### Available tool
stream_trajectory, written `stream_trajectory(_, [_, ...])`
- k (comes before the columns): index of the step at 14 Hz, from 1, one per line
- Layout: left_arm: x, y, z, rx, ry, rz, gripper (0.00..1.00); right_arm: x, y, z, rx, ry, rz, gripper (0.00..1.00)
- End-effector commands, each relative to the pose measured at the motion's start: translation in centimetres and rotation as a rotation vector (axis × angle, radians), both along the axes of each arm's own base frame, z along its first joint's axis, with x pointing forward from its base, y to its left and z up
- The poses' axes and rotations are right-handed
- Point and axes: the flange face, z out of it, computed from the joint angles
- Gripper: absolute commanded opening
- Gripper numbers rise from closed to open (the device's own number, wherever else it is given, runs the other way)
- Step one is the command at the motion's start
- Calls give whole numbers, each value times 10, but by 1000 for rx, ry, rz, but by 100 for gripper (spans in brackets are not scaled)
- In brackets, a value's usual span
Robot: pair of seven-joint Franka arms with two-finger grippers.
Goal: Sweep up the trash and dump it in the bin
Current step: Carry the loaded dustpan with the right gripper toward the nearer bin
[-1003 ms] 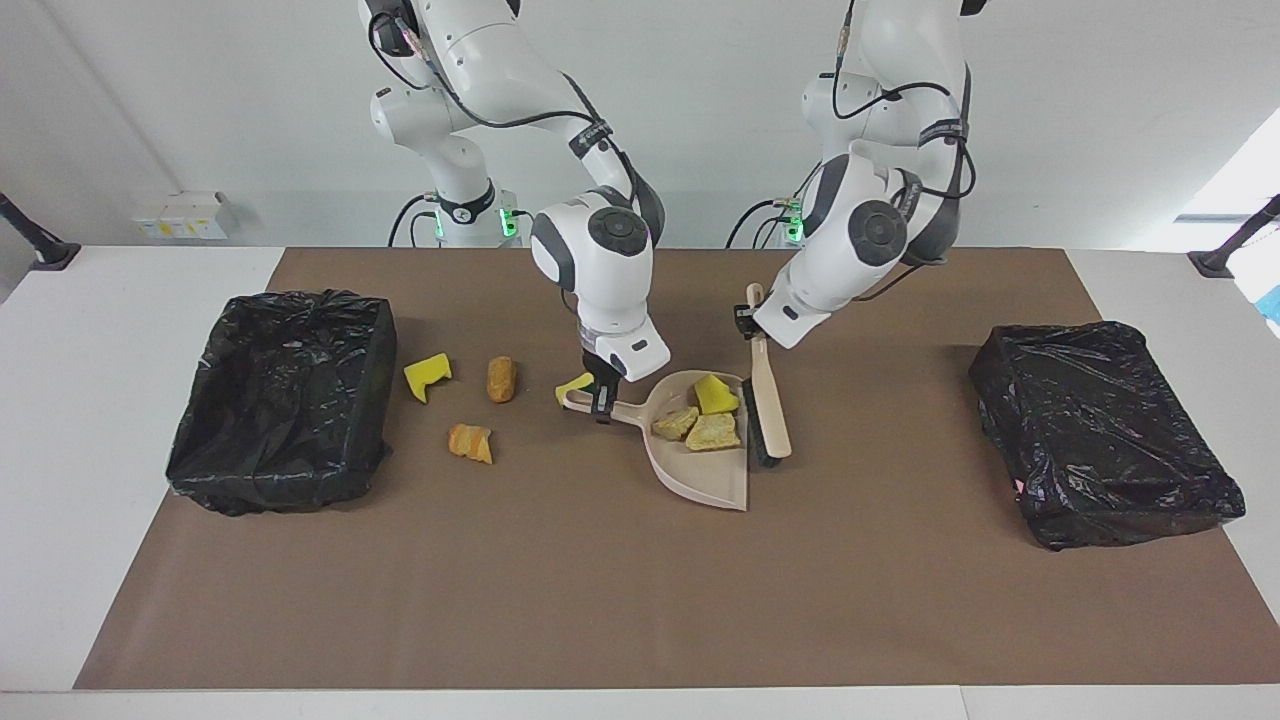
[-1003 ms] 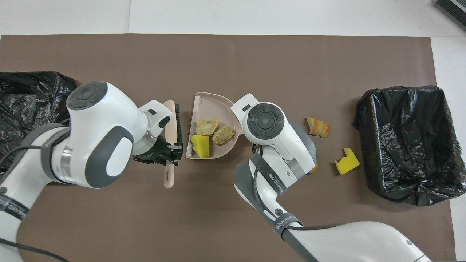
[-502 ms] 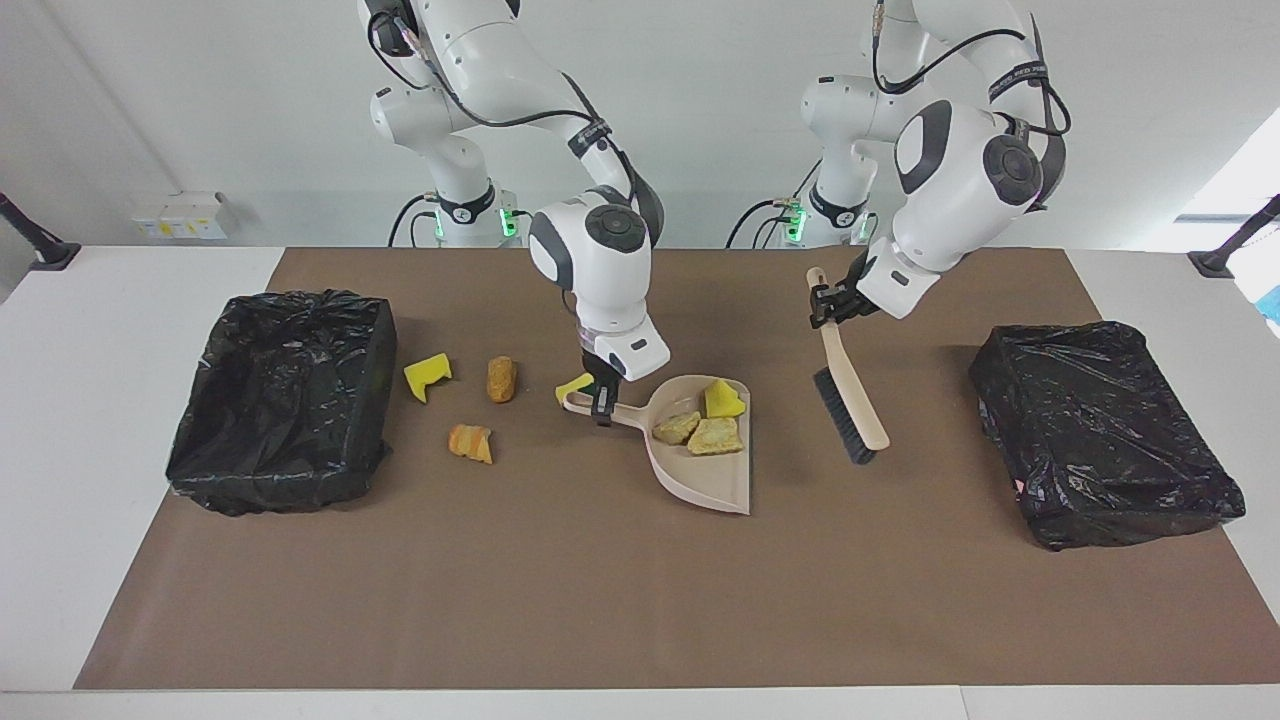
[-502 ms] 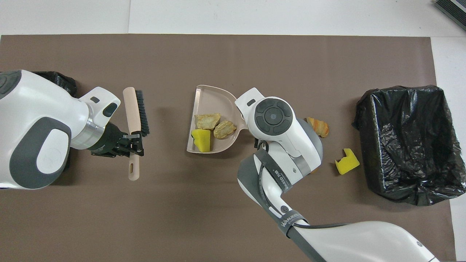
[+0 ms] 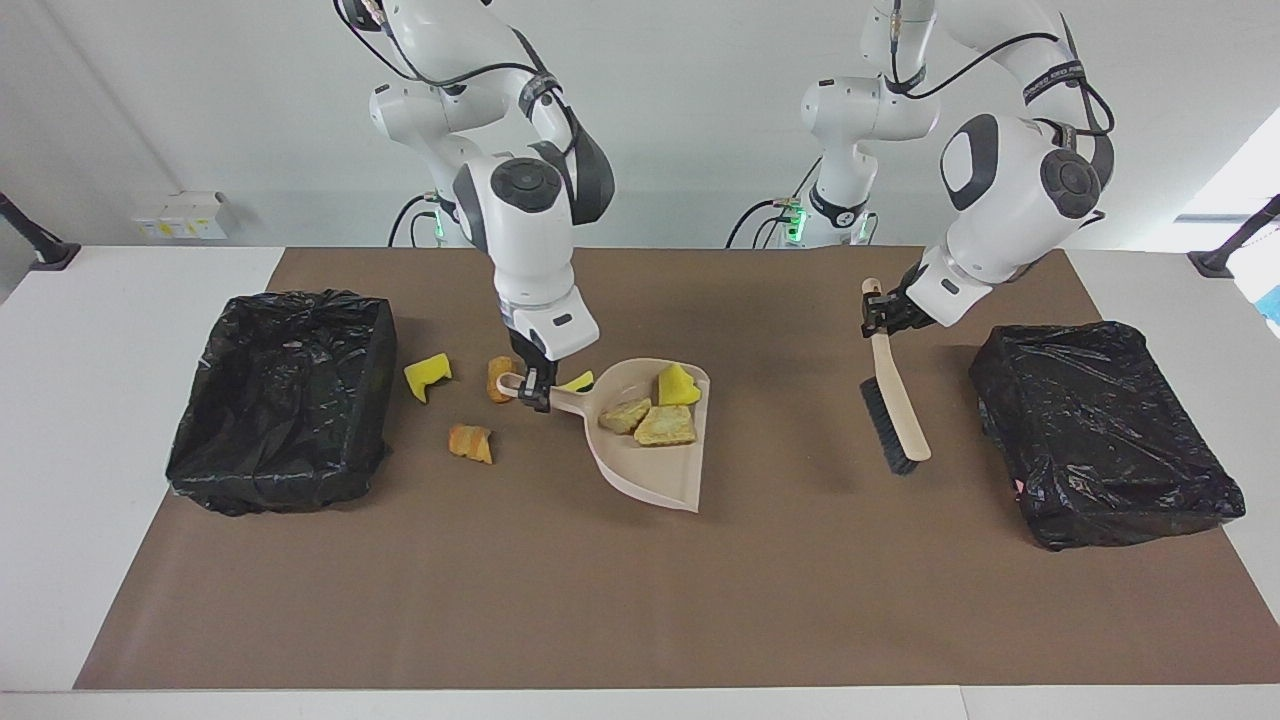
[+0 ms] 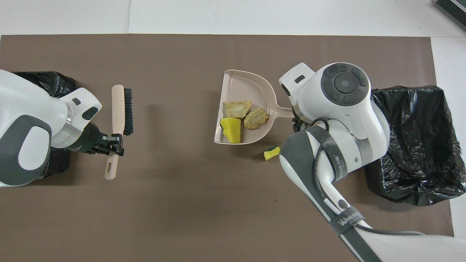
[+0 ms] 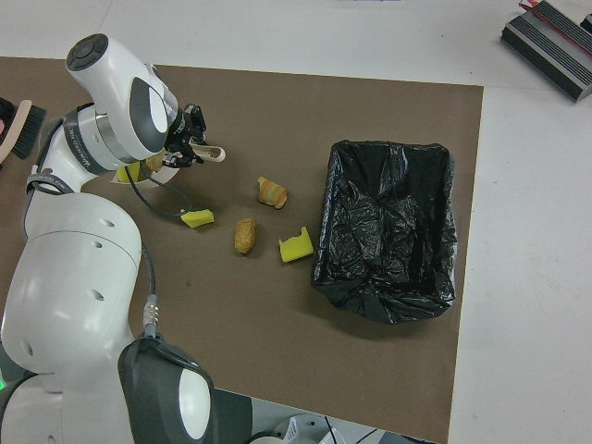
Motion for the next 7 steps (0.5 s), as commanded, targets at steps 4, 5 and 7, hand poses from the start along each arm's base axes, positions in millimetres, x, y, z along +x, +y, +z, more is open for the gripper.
stream_trajectory(4, [-17, -14, 4, 16, -9, -48, 0, 16, -77, 38, 10, 35, -51, 0])
stream_trajectory(5, [-20, -25, 4, 17, -8, -64, 0, 15, -95, 44, 8, 40, -81, 0])
stream_trajectory(7, [-33, -69, 6, 66, -5, -55, 0, 14, -115, 53, -12, 36, -107, 0])
